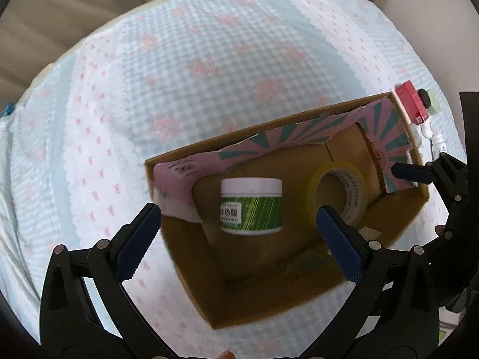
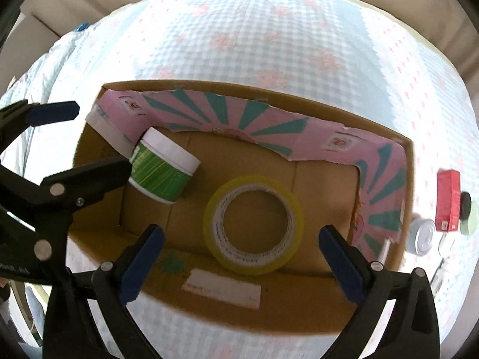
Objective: Organize rigid objects
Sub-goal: 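Open both tools and withdraw them from the box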
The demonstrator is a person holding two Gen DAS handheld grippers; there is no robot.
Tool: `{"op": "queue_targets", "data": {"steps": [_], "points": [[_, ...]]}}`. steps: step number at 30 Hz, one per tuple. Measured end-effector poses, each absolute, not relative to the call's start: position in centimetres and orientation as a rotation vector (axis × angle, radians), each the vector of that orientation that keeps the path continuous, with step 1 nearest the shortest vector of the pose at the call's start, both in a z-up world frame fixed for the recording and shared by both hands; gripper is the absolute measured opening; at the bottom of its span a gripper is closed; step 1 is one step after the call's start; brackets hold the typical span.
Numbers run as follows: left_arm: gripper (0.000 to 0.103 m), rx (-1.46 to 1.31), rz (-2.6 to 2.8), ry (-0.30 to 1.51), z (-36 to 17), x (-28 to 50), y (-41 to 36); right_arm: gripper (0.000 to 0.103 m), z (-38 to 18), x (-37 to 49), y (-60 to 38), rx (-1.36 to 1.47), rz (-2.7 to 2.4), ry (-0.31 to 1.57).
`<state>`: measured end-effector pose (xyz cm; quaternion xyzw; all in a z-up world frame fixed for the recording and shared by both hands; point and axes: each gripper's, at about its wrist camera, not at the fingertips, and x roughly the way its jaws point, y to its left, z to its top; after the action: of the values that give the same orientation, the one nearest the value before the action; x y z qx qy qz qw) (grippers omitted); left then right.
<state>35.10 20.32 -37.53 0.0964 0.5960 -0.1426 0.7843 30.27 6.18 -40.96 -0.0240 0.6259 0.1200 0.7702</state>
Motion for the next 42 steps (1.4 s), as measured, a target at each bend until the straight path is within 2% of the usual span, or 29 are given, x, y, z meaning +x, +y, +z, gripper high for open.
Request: {"op": "queue_targets", "data": {"steps": [11, 18, 24, 33, 42], "points": [[0.102, 0.162, -0.244, 1.182, -30.3, 29.4, 22.1, 0.103, -34.0, 26.1, 6.7, -0.012, 0.234, 1.247], [0.103, 0.132, -0.186, 1.115, -25.2, 24.8, 22.7, 0.103, -26.7, 21.3, 4.2, 0.049, 0.172, 1.163], [0.103, 0.07, -0.169, 1.048, -21.5, 21.3, 21.9, 0.103, -22.7, 17.4, 0.9, 0.084, 0.097, 1.118], [0.103, 0.036, -0.175, 1.009, -19.1, 17.3, 15.7, 0.103, -19.7, 13.3, -8.3, 0.14, -0.017, 1.076], [0.103, -0.018, -0.085, 1.0, -19.1, 15.2, 4.4, 0.103, -21.2, 12.8, -19.4, 0.055, 0.034, 1.074]]}}
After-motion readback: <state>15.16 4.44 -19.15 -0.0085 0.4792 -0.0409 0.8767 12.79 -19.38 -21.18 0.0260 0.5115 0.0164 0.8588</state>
